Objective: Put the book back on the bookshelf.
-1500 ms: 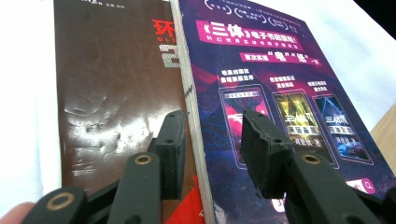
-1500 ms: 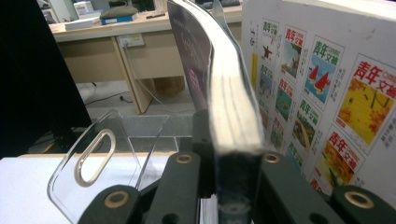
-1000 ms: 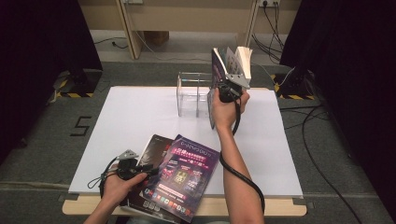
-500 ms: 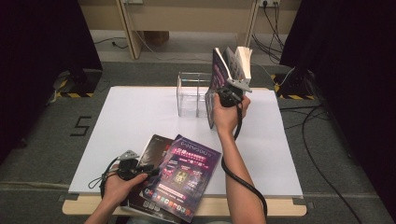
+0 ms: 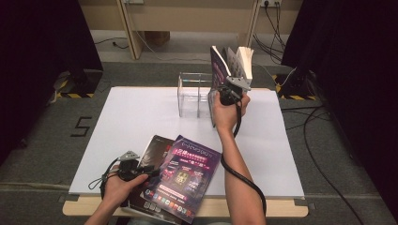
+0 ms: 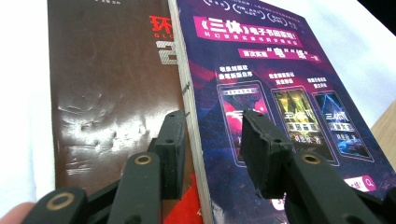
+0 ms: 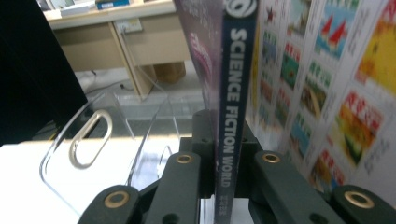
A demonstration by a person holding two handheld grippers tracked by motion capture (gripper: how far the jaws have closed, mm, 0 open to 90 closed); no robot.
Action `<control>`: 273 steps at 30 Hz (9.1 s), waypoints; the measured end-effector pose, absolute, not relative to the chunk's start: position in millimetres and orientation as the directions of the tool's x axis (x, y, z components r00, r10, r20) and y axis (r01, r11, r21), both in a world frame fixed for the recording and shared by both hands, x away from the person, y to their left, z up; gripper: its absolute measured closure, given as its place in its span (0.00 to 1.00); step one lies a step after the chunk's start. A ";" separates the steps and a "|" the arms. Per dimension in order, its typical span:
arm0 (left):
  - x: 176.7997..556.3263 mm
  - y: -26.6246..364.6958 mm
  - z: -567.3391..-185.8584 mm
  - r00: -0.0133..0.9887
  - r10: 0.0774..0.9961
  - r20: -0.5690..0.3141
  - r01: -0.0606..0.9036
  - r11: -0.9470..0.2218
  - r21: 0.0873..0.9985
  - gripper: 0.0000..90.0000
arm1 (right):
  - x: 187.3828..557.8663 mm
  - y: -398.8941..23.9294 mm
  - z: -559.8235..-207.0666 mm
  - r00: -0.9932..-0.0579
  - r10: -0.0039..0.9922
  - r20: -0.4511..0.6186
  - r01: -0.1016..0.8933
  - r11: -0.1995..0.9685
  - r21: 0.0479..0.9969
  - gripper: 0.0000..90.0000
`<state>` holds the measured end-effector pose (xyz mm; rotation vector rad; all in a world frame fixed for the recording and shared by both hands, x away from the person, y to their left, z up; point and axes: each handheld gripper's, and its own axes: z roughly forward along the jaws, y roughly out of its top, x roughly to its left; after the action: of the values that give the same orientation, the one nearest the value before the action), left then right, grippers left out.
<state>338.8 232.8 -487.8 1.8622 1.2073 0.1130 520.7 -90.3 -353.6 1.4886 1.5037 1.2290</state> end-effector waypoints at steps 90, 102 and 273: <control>339.3 229.3 -490.4 0.504 0.786 -0.358 0.708 -0.138 0.692 0.61 | 445.2 -124.9 -401.0 -0.214 0.950 0.226 0.592 -0.058 0.804 0.73; 339.8 229.0 -492.2 0.504 0.782 -0.367 0.715 -0.139 0.685 0.62 | 434.4 -127.6 -422.9 -0.236 0.938 0.252 0.673 -0.030 0.739 0.72; 328.3 211.1 -487.0 0.488 0.823 -0.291 0.722 -0.194 0.664 0.74 | 417.7 -128.0 -490.1 -0.160 0.763 0.627 0.882 -0.175 0.437 0.69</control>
<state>328.3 211.1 -487.0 1.9574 1.2756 0.1640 417.7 -128.0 -490.1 2.1222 2.1028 1.3674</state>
